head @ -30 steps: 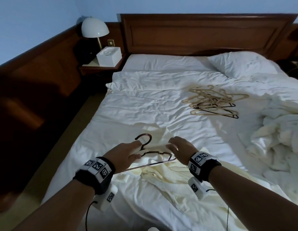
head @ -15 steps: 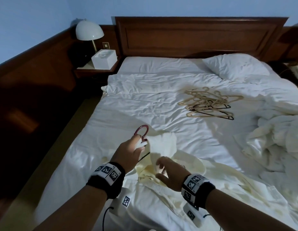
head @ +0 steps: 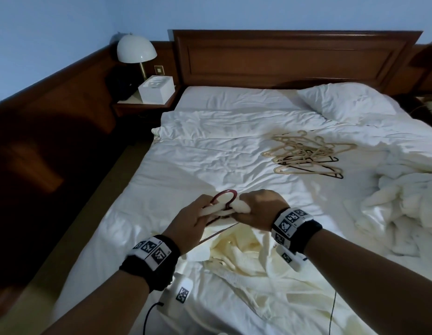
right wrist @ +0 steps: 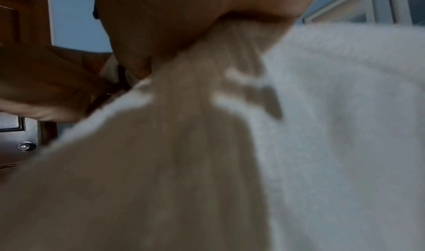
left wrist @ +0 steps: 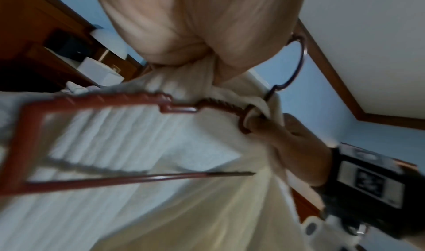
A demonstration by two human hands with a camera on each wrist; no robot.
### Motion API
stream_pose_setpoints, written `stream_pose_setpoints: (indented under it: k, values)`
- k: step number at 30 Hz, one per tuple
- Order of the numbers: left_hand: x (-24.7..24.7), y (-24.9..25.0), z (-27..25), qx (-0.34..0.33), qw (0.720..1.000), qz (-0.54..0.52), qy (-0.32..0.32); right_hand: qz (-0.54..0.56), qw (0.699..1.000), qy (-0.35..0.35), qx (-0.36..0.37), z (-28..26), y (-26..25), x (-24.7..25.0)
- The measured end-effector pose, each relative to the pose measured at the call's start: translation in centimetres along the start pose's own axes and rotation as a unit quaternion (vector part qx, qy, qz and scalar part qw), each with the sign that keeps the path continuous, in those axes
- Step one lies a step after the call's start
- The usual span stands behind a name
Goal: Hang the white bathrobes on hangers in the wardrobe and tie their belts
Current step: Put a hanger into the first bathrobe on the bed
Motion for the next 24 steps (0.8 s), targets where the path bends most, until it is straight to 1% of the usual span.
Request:
stream_pose_setpoints:
  k: [2, 3, 4, 5, 6, 7, 8, 9, 10, 11, 12, 14, 15, 16, 17, 18, 19, 20, 21, 22, 23, 24]
  values:
    - [0.7, -1.6, 0.1, 0.021, 0.999, 0.048, 0.014, -0.037, 0.999, 0.007, -0.011, -0.1, -0.2, 0.8]
    - [0.7, -2.5, 0.0, 0.035, 0.995, 0.093, -0.003, -0.052, 0.998, 0.005, -0.021, -0.1, -0.2, 1.1]
    - [0.5, -3.7, -0.1, 0.050, 0.985, 0.159, -0.037, -0.059, 0.998, 0.003, -0.033, -0.1, -0.1, 1.3]
    - [0.1, -5.0, -0.3, 0.065, 0.965, 0.240, -0.083, -0.064, 0.997, -0.001, -0.047, -0.2, 0.0, 1.6]
    - [0.1, -6.2, -0.9, 0.085, 0.935, 0.321, -0.125, -0.071, 0.996, -0.002, -0.057, -0.3, 0.3, 1.9]
    - [0.5, -7.3, -1.6, 0.111, 0.907, 0.380, -0.145, -0.085, 0.994, -0.002, -0.063, -0.4, 0.7, 2.3]
    - [1.2, -8.2, -2.2, 0.138, 0.887, 0.413, -0.152, -0.102, 0.992, -0.008, -0.068, -0.6, 1.3, 2.5]
    - [1.8, -9.0, -2.7, 0.161, 0.879, 0.425, -0.146, -0.122, 0.990, -0.016, -0.072, -0.6, 1.8, 2.5]
    - [2.4, -9.5, -3.0, 0.179, 0.879, 0.421, -0.137, -0.140, 0.987, -0.022, -0.078, -0.8, 2.3, 2.5]
    - [2.7, -9.6, -2.9, 0.187, 0.886, 0.406, -0.125, -0.151, 0.984, -0.023, -0.090, -1.1, 2.8, 2.4]
    - [2.8, -9.2, -2.5, 0.190, 0.900, 0.379, -0.105, -0.148, 0.983, -0.021, -0.108, -1.4, 3.1, 2.4]
    - [2.6, -6.2, -1.3, 0.152, 0.946, 0.284, -0.037, -0.102, 0.982, -0.007, -0.160, -1.7, 3.6, 2.7]
    - [2.1, -3.8, -0.8, 0.117, 0.966, 0.228, -0.025, -0.060, 0.981, 0.007, -0.187, -1.7, 3.6, 3.1]
    - [1.4, -1.4, -0.4, 0.079, 0.983, 0.162, -0.041, -0.011, 0.977, 0.022, -0.210, -1.6, 3.5, 3.5]
    - [0.6, 0.9, -0.3, 0.049, 0.993, 0.078, -0.077, 0.038, 0.973, 0.040, -0.223, -1.5, 3.3, 4.2]
    - [0.1, 2.5, -0.3, 0.029, 0.993, 0.004, -0.116, 0.082, 0.969, 0.057, -0.224, -1.2, 3.0, 5.0]
    - [0.5, 3.9, -0.2, 0.003, 0.992, -0.040, -0.117, 0.115, 0.967, 0.073, -0.216, -1.0, 2.6, 6.0]
    - [2.1, 4.8, 0.2, -0.029, 0.998, -0.035, -0.053, 0.137, 0.966, 0.084, -0.200, -0.7, 2.2, 7.1]
    - [4.6, 5.2, 0.7, -0.057, 0.997, 0.007, 0.051, 0.151, 0.968, 0.094, -0.179, -0.4, 1.9, 8.3]
    - [6.9, 5.1, 1.2, -0.070, 0.985, 0.074, 0.141, 0.163, 0.969, 0.106, -0.154, -0.1, 1.5, 9.8]
    - [8.9, 5.2, 1.5, -0.073, 0.967, 0.144, 0.197, 0.174, 0.970, 0.117, -0.127, 0.2, 1.3, 11.2]
    - [10.1, 5.3, 2.0, -0.066, 0.955, 0.203, 0.204, 0.187, 0.970, 0.123, -0.098, 0.5, 0.9, 12.5]
Point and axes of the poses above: each hand's wrist, its own z-axis towards the middle knuckle, its own x-axis out of the back of the hand, y = z × x, the point moved 7 cm from there along z, towards the middle knuckle, and after that the axes turned 10 degrees about z, right-handed, at the moved point
